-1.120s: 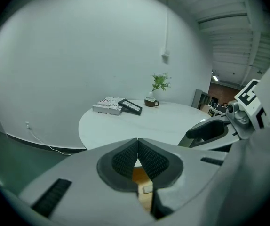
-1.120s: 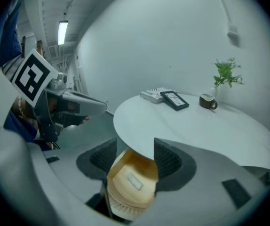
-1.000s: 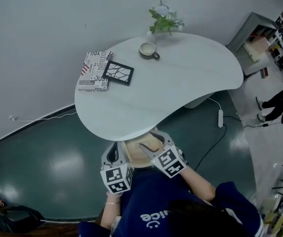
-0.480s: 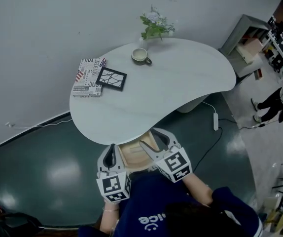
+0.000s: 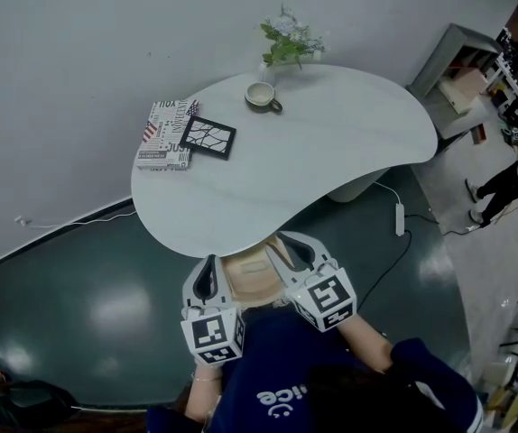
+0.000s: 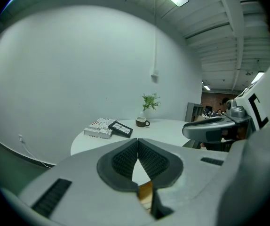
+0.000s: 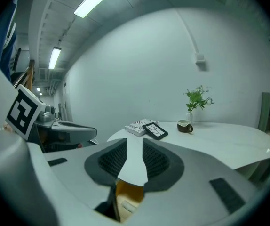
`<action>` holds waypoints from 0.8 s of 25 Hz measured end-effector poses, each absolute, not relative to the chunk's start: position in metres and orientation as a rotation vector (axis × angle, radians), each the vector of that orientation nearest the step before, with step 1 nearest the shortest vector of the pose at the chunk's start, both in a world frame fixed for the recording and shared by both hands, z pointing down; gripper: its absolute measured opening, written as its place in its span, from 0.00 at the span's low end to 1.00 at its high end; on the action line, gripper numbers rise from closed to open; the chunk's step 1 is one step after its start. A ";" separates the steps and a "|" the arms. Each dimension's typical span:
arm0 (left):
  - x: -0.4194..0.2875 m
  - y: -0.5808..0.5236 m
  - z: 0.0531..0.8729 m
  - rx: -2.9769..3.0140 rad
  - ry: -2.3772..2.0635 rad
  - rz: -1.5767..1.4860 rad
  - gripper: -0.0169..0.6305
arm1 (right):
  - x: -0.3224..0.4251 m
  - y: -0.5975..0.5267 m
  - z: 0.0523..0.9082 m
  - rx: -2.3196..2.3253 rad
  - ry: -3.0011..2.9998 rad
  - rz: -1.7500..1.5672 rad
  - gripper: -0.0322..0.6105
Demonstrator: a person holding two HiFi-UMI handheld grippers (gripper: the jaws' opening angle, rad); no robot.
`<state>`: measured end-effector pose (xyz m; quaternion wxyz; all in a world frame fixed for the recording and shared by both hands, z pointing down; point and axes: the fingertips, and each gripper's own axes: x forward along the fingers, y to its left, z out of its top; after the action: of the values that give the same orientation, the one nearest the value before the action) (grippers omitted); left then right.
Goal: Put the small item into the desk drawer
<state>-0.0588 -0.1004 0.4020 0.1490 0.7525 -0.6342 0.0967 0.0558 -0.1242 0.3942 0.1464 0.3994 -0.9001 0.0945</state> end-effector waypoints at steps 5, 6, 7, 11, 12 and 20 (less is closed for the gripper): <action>-0.056 -0.099 0.399 2.169 -1.833 0.295 0.03 | 0.057 -0.123 0.397 1.157 -2.614 0.294 0.09; -0.056 -0.099 0.399 2.167 -1.834 0.296 0.03 | 0.057 -0.124 0.398 1.156 -2.613 0.296 0.07; -0.056 -0.099 0.399 2.167 -1.836 0.299 0.03 | 0.058 -0.124 0.400 1.156 -2.610 0.299 0.06; -0.056 -0.099 0.399 2.159 -1.840 0.307 0.03 | 0.060 -0.125 0.402 1.170 -2.605 0.307 0.06; -0.056 -0.099 0.399 2.156 -1.843 0.305 0.03 | 0.061 -0.127 0.401 1.177 -2.607 0.299 0.06; -0.057 -0.103 0.397 2.136 -1.870 0.289 0.03 | 0.063 -0.134 0.397 1.181 -2.584 0.189 0.06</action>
<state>-0.0572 -0.1025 0.3968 0.1435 0.7407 -0.6486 0.1004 0.0633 -0.1341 0.3972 0.1464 0.4103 -0.8977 0.0658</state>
